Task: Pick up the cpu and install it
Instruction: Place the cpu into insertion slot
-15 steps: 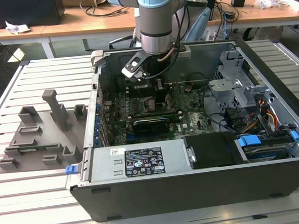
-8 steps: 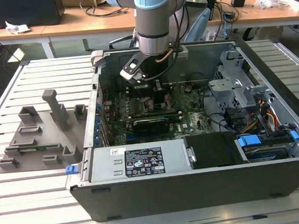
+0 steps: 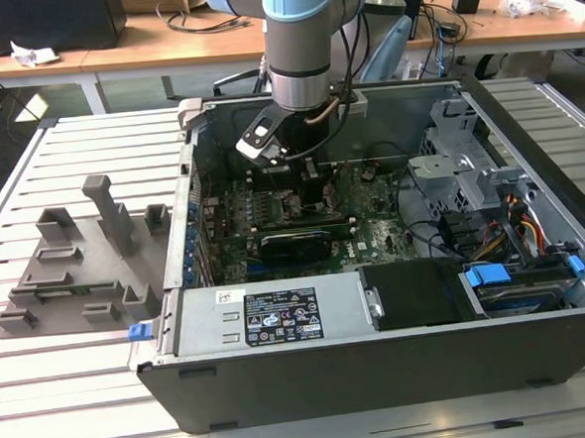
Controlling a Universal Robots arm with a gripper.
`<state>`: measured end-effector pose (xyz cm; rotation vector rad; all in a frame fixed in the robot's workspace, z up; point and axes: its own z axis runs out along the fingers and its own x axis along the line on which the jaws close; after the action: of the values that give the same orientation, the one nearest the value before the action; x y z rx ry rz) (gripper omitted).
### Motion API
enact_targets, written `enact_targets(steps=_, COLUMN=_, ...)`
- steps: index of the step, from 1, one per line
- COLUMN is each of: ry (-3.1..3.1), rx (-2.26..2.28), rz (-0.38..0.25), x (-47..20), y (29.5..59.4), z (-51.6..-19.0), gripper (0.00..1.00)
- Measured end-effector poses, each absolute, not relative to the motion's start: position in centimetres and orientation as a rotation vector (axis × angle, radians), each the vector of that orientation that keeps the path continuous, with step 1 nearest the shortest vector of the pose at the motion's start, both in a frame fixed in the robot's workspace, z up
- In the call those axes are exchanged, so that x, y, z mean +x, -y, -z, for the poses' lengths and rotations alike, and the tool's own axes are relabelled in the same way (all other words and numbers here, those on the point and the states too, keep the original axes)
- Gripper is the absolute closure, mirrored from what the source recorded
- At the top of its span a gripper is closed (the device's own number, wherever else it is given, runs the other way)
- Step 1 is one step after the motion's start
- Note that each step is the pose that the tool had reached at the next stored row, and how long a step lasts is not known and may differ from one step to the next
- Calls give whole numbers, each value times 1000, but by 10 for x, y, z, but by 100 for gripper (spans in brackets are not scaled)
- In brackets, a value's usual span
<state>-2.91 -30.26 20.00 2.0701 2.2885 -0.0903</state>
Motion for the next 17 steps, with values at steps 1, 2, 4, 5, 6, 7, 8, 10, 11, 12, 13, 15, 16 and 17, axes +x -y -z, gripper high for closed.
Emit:
enact_targets(steps=1, ry=-2289, rx=2070, rz=90, x=-29, y=303, z=-200, gripper=38)
enact_targets(steps=2, ry=-2289, rx=2070, rz=90, x=-29, y=303, z=-200, gripper=38)
enact_targets(steps=4, ry=-2289, rx=2070, rz=90, x=-29, y=303, z=-200, gripper=40)
enact_targets(steps=5, ry=-2289, rx=2070, rz=90, x=-29, y=303, z=-200, gripper=46)
enact_targets(steps=6, ry=-2289, rx=2070, rz=90, x=-29, y=303, z=-200, gripper=46)
enact_targets(steps=7, ry=-2289, rx=2070, rz=90, x=-29, y=303, z=-200, gripper=46)
enact_targets(steps=8, ry=-2289, rx=2070, rz=90, x=-29, y=303, z=-200, gripper=46)
enact_targets(steps=10, ry=-2289, rx=2070, rz=90, x=-29, y=303, z=-200, gripper=46)
enact_targets(steps=11, ry=-2289, rx=2070, rz=90, x=-29, y=303, z=-200, gripper=46)
enact_targets(steps=12, ry=-2289, rx=2070, rz=90, x=-29, y=303, z=-200, gripper=46)
enact_targets(steps=13, ry=-2286, rx=2070, rz=93, x=-29, y=302, z=-200, gripper=46)
enact_targets(steps=15, ry=-2273, rx=2084, rz=95, x=-29, y=303, z=-201, gripper=46)
enact_targets(steps=16, ry=-2266, rx=2091, rz=95, x=-29, y=302, z=-203, gripper=46)
enact_targets(steps=17, ry=-2255, rx=2104, rz=96, x=-29, y=302, z=-206, gripper=46)
